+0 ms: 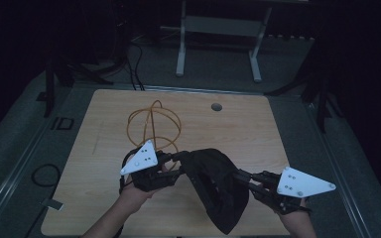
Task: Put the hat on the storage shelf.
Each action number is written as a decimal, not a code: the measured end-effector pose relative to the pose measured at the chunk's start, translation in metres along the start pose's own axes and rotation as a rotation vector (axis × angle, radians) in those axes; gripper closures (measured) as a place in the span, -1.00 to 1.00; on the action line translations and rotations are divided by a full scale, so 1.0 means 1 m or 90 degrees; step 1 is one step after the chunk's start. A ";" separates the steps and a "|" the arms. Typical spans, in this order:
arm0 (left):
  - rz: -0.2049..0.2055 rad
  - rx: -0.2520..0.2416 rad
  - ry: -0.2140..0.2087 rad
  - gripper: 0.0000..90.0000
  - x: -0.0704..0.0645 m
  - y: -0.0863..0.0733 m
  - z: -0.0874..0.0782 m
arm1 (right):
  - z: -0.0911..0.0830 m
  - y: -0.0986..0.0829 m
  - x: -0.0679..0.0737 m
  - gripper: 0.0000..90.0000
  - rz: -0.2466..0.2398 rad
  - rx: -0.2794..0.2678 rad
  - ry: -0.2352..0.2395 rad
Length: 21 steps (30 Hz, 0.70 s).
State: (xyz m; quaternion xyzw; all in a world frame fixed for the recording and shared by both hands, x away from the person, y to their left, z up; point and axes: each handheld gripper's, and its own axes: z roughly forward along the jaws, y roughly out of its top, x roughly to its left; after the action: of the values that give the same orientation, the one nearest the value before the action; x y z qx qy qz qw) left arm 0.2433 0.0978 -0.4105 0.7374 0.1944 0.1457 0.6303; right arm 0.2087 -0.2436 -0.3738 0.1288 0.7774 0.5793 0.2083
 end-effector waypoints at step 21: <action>-0.014 0.052 0.088 -0.21 0.012 -0.039 -0.040 | -0.001 0.014 -0.044 0.95 0.044 -0.033 -0.114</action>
State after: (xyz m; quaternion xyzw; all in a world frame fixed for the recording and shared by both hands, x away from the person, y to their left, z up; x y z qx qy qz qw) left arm 0.2314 0.1439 -0.4427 0.7484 0.2516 0.1813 0.5863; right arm 0.2463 -0.2595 -0.3522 0.2009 0.7355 0.5925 0.2602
